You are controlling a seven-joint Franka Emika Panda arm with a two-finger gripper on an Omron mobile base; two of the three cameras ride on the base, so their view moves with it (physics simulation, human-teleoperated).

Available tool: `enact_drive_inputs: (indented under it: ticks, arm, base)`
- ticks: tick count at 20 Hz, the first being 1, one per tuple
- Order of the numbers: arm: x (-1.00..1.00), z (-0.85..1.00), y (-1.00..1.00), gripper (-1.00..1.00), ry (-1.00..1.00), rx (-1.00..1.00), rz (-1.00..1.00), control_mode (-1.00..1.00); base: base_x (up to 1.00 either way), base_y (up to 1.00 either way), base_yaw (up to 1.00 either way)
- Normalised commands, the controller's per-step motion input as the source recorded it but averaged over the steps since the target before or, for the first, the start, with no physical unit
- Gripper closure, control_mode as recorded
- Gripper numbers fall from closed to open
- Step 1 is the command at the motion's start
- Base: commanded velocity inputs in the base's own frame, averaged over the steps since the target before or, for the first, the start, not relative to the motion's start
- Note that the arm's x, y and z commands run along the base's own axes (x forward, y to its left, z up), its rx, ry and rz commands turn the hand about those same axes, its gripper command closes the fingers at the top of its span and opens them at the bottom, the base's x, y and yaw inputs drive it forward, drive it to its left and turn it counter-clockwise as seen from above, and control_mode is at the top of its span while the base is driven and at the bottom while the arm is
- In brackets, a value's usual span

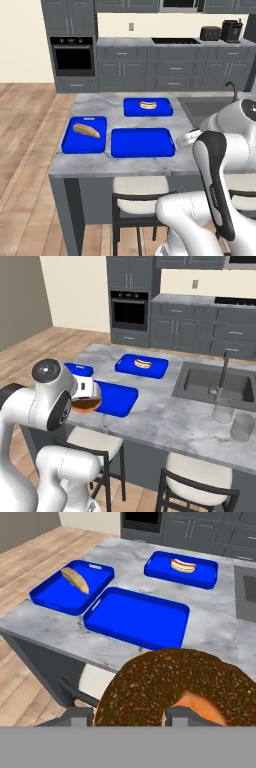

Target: Take the cake and donut from the fridge and place them on the empty tray on the dining counter.

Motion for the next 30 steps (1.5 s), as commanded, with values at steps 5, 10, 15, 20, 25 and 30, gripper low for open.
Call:
enact_drive_inputs:
  ticks: [5,10,15,20,25,30]
  arm:
    - [0.50,-0.07,0.09,1.00,0.00,0.00,0.00,-1.00]
    - [1.00,-0.27,0.33,1.00,0.02,0.00,0.03,-1.00]
    - [0.75,-0.37,0.44,1.00,0.03,0.00,0.04,-1.00]
    - [0.69,-0.33,0.43,1.00,0.06,0.00,0.04,-1.00]
    - [0.74,-0.28,0.28,1.00,0.09,0.00,0.00,-1.00]
    - [0.58,-0.28,0.00,1.00,0.05,0.00,0.00,-1.00]
  base:
    - [0.19,0.03,0.00]
    - [0.00,0.00,0.00]
    - [0.00,0.00,0.00]
    - [0.00,0.00,0.00]
    - [0.00,0.00,0.00]
    - [0.00,0.00,0.00]
